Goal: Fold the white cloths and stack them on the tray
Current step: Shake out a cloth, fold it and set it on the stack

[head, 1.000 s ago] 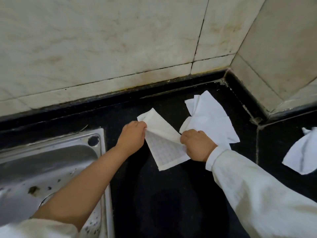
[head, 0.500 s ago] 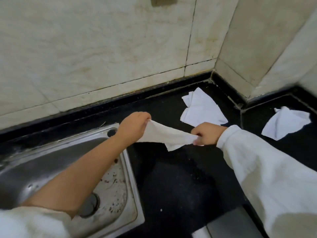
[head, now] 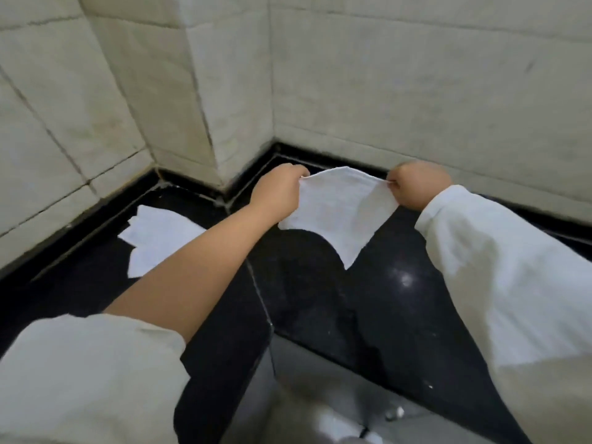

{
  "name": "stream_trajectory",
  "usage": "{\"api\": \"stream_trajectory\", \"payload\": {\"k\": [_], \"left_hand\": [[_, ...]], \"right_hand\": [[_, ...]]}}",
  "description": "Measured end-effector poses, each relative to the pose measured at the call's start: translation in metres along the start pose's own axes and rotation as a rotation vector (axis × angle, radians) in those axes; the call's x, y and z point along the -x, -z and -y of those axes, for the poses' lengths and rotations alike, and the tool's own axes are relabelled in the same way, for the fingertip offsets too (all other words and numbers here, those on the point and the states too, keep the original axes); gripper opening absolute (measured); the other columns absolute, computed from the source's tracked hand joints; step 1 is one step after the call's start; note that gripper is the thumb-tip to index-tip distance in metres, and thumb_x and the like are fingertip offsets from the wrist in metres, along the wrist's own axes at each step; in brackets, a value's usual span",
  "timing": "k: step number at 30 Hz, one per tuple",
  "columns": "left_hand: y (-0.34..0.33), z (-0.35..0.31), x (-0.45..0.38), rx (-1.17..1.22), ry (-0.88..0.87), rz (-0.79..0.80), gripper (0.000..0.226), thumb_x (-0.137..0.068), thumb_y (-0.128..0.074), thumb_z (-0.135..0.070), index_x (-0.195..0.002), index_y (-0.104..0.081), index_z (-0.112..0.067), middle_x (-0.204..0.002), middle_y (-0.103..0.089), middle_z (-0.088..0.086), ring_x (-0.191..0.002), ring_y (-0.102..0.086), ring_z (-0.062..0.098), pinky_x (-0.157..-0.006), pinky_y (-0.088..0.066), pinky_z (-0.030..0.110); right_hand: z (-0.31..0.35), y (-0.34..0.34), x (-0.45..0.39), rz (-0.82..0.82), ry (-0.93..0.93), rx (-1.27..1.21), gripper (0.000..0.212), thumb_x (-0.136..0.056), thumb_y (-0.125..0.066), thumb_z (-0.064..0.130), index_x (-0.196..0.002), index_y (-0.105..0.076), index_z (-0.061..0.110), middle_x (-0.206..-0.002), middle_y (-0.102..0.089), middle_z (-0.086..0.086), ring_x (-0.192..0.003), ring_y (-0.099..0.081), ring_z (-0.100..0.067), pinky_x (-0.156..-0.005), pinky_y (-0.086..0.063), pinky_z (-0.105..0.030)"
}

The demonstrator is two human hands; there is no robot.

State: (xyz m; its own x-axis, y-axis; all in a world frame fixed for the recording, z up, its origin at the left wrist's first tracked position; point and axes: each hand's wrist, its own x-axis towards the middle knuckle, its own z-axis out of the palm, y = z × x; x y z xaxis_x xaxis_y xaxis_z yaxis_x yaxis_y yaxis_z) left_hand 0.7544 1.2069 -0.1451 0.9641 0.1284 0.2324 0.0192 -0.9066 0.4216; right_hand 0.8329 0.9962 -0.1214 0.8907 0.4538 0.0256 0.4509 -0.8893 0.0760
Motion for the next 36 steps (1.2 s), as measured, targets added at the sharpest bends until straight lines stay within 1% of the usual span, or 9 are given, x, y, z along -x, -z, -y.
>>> {"api": "stream_trajectory", "payload": {"k": [5, 9, 15, 18, 20, 22, 26, 32, 36], "left_hand": [[-0.074, -0.091, -0.042, 0.020, -0.189, 0.132, 0.029, -0.093, -0.042, -0.007, -0.115, -0.061, -0.007, -0.117, -0.061, 0.014, -0.112, -0.053, 0.031, -0.091, -0.041, 0.035], [-0.134, -0.136, -0.051, 0.096, -0.203, 0.300, 0.025, -0.092, -0.047, -0.007, -0.110, -0.065, -0.006, -0.114, -0.065, 0.010, -0.108, -0.057, 0.025, -0.087, -0.042, 0.029], [-0.198, -0.148, -0.035, -0.072, -0.064, 1.189, 0.028, -0.089, -0.056, -0.004, -0.117, -0.061, -0.003, -0.106, -0.054, 0.002, -0.092, -0.055, 0.014, -0.060, -0.048, 0.011], [-0.219, -0.142, -0.028, -0.129, 0.016, 1.383, 0.028, -0.090, -0.055, -0.005, -0.118, -0.060, -0.005, -0.104, -0.051, -0.001, -0.088, -0.054, 0.011, -0.061, -0.049, 0.014], [-0.234, -0.136, -0.029, -0.125, -0.002, 1.345, 0.030, -0.090, -0.054, -0.005, -0.120, -0.058, -0.005, -0.103, -0.051, 0.000, -0.082, -0.056, 0.009, -0.059, -0.047, 0.012], [-0.245, -0.130, -0.032, -0.114, -0.061, 1.157, 0.031, -0.091, -0.053, -0.007, -0.121, -0.058, -0.005, -0.107, -0.055, 0.005, -0.095, -0.060, 0.018, -0.067, -0.045, 0.012], [-0.260, -0.127, -0.045, -0.107, -0.041, 0.807, 0.027, -0.093, -0.049, -0.010, -0.118, -0.060, -0.007, -0.121, -0.059, 0.012, -0.111, -0.057, 0.023, -0.090, -0.045, 0.027], [-0.288, -0.118, -0.059, -0.221, -0.135, 0.636, 0.027, -0.097, -0.042, -0.016, -0.116, -0.060, -0.009, -0.120, -0.054, 0.010, -0.111, -0.052, 0.022, -0.090, -0.045, 0.030], [-0.297, -0.111, -0.056, -0.255, -0.192, 0.612, 0.024, -0.097, -0.040, -0.015, -0.112, -0.057, -0.008, -0.117, -0.055, 0.009, -0.108, -0.051, 0.020, -0.087, -0.047, 0.030]], "right_hand": [[-0.134, -0.018, 0.043, -0.026, -0.192, 0.061, 0.025, -0.090, -0.042, 0.005, -0.104, -0.063, 0.003, -0.110, -0.063, -0.019, -0.100, -0.060, -0.036, -0.079, -0.048, -0.035], [-0.200, -0.064, 0.086, 0.138, -0.178, 0.037, 0.026, -0.091, -0.044, 0.009, -0.105, -0.065, 0.006, -0.111, -0.062, -0.014, -0.103, -0.058, -0.033, -0.082, -0.046, -0.034], [-0.218, -0.137, 0.131, 0.677, -0.019, -0.147, 0.026, -0.091, -0.047, 0.013, -0.106, -0.066, 0.005, -0.111, -0.066, -0.013, -0.102, -0.060, -0.027, -0.087, -0.043, -0.029], [-0.213, -0.157, 0.135, 0.882, 0.014, -0.216, 0.026, -0.090, -0.047, 0.009, -0.105, -0.066, 0.001, -0.113, -0.066, -0.015, -0.097, -0.059, -0.025, -0.079, -0.038, -0.023], [-0.215, -0.167, 0.126, 0.875, -0.035, -0.240, 0.029, -0.092, -0.045, 0.009, -0.113, -0.063, 0.004, -0.121, -0.063, -0.012, -0.108, -0.058, -0.025, -0.088, -0.041, -0.025], [-0.219, -0.172, 0.113, 0.787, -0.164, -0.237, 0.032, -0.094, -0.041, 0.009, -0.122, -0.057, 0.008, -0.126, -0.058, -0.011, -0.115, -0.055, -0.027, -0.095, -0.043, -0.028], [-0.220, -0.182, 0.089, 0.614, -0.401, -0.150, 0.030, -0.093, -0.039, 0.009, -0.120, -0.053, 0.007, -0.123, -0.059, -0.013, -0.111, -0.058, -0.030, -0.088, -0.048, -0.034], [-0.213, -0.209, 0.070, 0.563, -0.503, -0.174, 0.034, -0.092, -0.039, 0.002, -0.122, -0.053, 0.003, -0.130, -0.049, -0.014, -0.127, -0.042, -0.030, -0.100, -0.044, -0.040], [-0.211, -0.213, 0.068, 0.570, -0.510, -0.197, 0.033, -0.091, -0.040, -0.001, -0.121, -0.054, 0.001, -0.130, -0.046, -0.015, -0.123, -0.046, -0.033, -0.099, -0.043, -0.039]]}}
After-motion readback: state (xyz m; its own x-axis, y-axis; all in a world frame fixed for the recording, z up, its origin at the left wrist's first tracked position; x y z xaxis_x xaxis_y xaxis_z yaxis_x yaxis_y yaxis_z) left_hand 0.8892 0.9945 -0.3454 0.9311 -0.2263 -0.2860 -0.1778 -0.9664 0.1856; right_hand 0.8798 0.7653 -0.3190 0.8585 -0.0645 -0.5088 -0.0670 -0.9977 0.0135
